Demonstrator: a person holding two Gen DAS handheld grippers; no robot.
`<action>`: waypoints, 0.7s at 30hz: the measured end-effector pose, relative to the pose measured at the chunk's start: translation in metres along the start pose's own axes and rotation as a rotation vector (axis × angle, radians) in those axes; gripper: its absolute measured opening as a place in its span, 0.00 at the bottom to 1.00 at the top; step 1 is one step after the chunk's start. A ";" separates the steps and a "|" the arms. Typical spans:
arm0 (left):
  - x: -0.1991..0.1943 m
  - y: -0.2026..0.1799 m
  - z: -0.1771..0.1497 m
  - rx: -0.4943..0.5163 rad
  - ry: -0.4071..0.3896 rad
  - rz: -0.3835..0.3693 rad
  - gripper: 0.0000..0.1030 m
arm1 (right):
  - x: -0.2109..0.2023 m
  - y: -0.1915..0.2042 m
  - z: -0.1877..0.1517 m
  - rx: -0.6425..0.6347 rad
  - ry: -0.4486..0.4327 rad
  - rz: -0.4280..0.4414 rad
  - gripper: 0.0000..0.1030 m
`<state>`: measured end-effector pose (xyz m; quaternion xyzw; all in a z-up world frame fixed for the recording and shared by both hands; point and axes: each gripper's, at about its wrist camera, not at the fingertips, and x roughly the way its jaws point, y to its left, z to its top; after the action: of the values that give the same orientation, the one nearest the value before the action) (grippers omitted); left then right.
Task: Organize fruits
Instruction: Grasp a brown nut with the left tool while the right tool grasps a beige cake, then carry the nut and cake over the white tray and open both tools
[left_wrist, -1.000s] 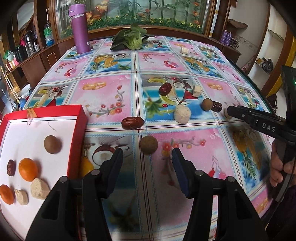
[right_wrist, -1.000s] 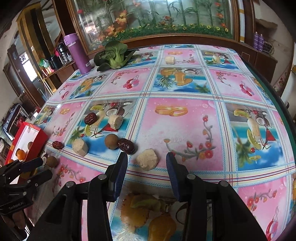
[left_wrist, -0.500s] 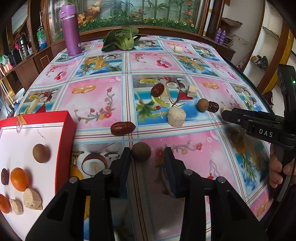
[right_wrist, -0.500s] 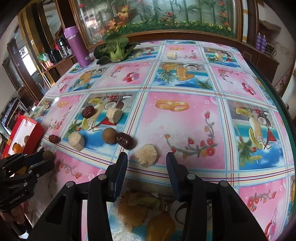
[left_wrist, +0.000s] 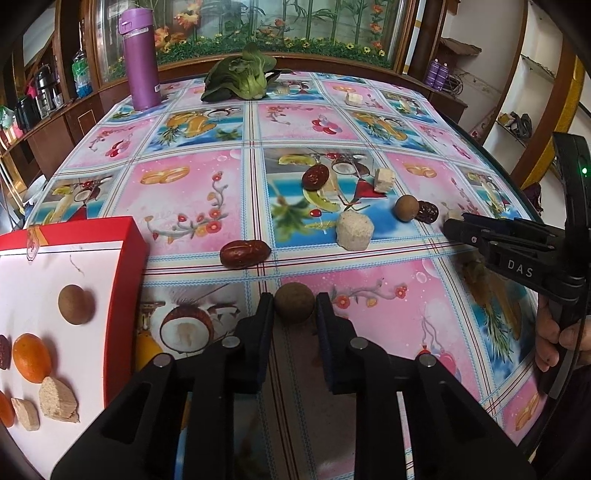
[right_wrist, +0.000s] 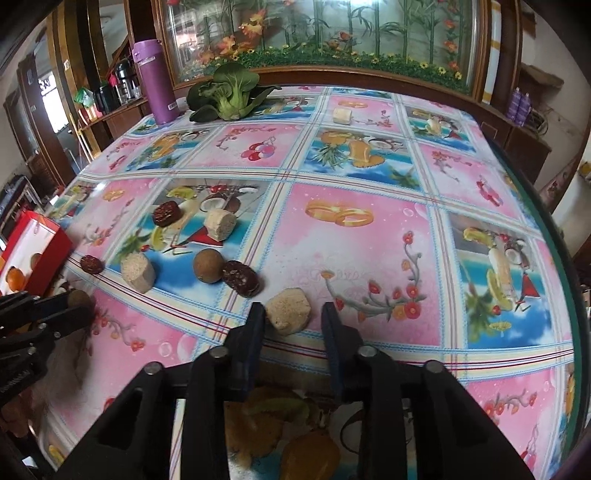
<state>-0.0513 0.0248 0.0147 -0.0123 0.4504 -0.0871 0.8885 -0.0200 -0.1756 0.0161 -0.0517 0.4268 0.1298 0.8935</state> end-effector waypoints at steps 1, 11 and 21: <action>0.000 0.000 0.000 -0.002 -0.001 -0.002 0.23 | 0.000 0.000 0.000 0.000 -0.001 -0.002 0.24; -0.002 0.001 0.000 -0.022 -0.005 0.000 0.23 | -0.012 -0.003 0.003 0.025 -0.063 -0.002 0.23; -0.043 -0.008 -0.011 -0.020 -0.071 -0.028 0.23 | -0.026 -0.023 0.010 0.141 -0.168 -0.018 0.23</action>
<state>-0.0866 0.0243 0.0431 -0.0305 0.4189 -0.0947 0.9026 -0.0217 -0.2003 0.0418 0.0184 0.3580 0.0953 0.9287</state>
